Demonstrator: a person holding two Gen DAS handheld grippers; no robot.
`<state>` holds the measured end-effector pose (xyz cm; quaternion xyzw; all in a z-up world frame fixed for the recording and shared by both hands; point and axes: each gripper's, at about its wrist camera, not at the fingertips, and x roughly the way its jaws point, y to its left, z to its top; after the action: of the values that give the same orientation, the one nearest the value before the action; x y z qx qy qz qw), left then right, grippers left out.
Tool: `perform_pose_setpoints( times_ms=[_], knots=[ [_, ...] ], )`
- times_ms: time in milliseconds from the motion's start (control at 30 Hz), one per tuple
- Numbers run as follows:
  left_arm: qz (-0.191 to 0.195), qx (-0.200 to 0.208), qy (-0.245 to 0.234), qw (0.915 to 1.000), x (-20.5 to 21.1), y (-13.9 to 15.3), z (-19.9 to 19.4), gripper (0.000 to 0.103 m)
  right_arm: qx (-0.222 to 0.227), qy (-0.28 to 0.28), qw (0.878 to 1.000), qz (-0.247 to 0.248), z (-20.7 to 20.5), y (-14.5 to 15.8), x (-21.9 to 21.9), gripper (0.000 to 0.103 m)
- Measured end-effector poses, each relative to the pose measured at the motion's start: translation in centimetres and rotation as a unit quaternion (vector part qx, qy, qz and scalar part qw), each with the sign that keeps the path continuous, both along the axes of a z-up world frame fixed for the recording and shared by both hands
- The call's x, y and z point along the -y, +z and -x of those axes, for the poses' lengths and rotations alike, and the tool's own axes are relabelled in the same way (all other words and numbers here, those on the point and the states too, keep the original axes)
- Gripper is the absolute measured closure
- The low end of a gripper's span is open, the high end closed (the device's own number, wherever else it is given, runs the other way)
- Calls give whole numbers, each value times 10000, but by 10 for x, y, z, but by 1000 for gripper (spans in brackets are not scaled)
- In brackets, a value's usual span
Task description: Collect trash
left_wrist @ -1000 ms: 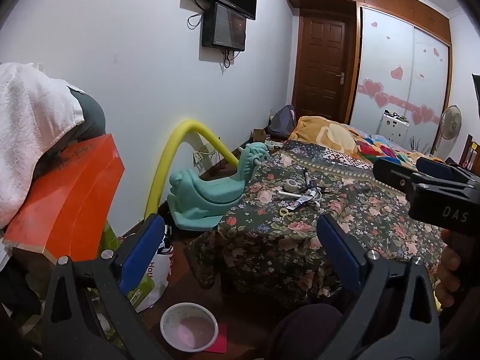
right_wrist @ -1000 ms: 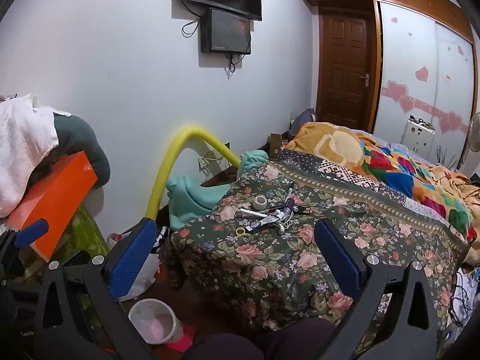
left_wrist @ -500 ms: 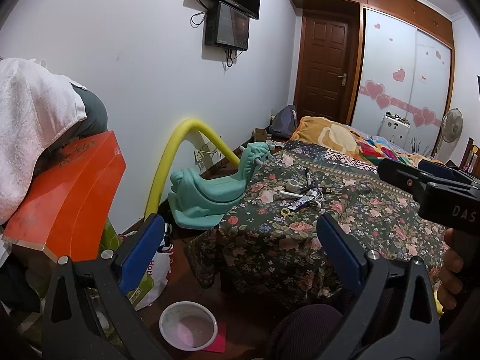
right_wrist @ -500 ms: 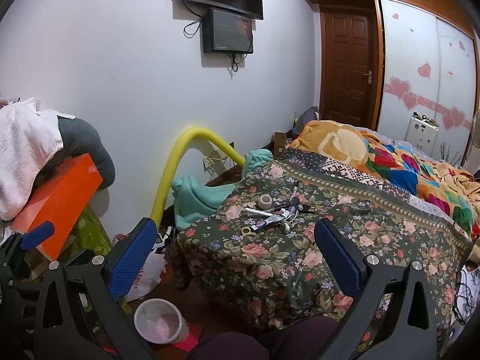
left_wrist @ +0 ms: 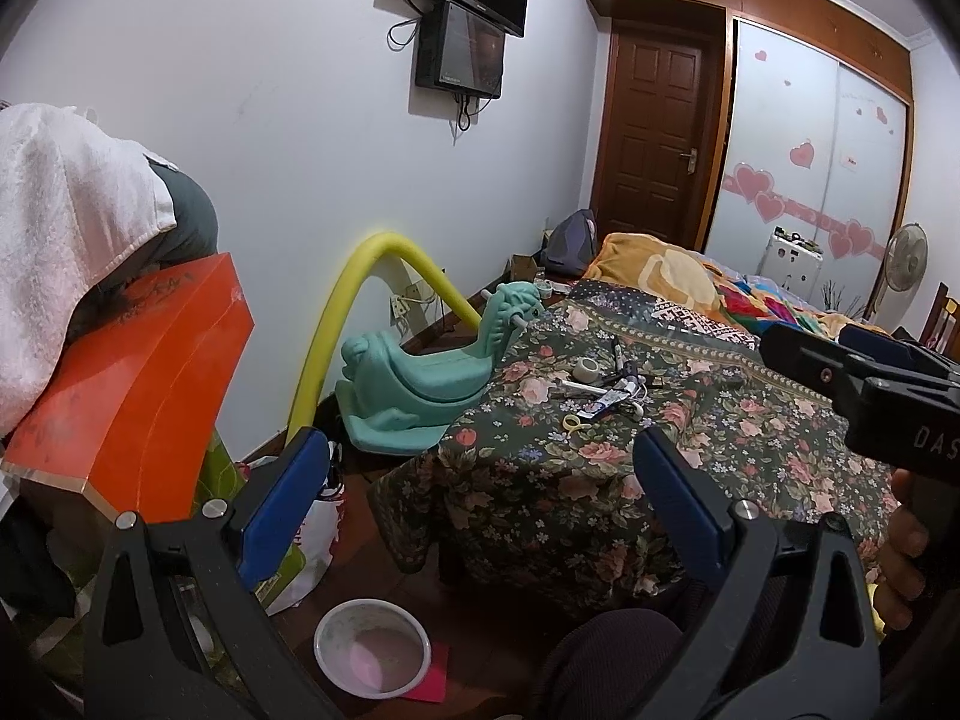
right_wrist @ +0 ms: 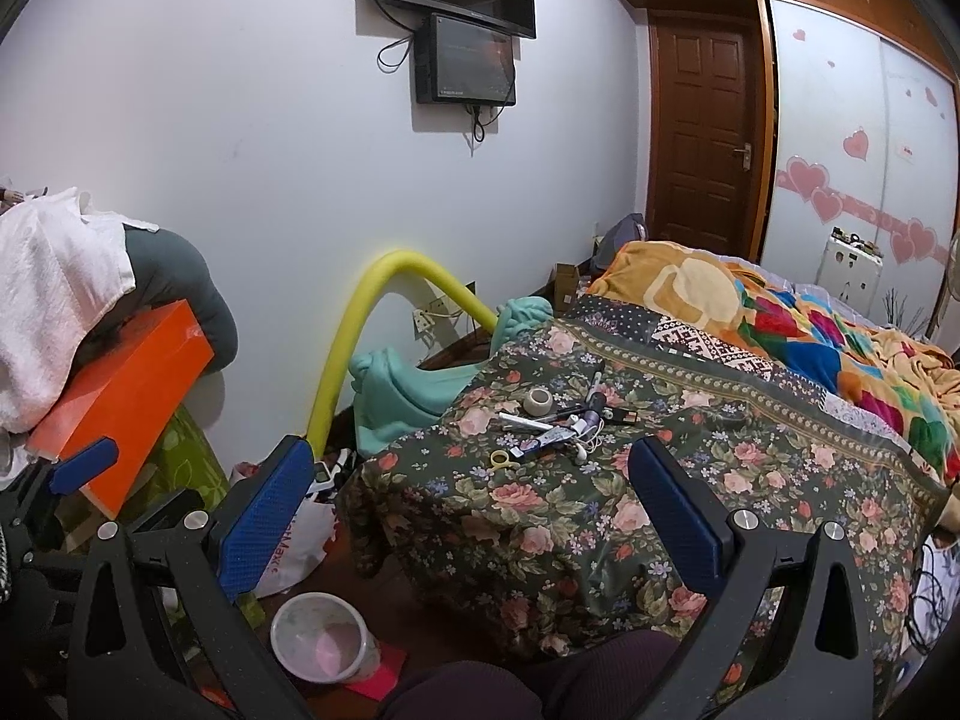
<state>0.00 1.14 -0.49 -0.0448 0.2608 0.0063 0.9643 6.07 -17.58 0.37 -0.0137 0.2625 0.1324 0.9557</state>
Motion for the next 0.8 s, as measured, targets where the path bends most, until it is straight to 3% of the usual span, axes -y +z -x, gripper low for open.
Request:
perform_pose_setpoints(
  times_ms=[800],
  knots=[
    [15, 13, -19, 10000, 0, 2, 0, 1, 6, 3, 10000, 0, 2, 4, -1, 0]
  ],
)
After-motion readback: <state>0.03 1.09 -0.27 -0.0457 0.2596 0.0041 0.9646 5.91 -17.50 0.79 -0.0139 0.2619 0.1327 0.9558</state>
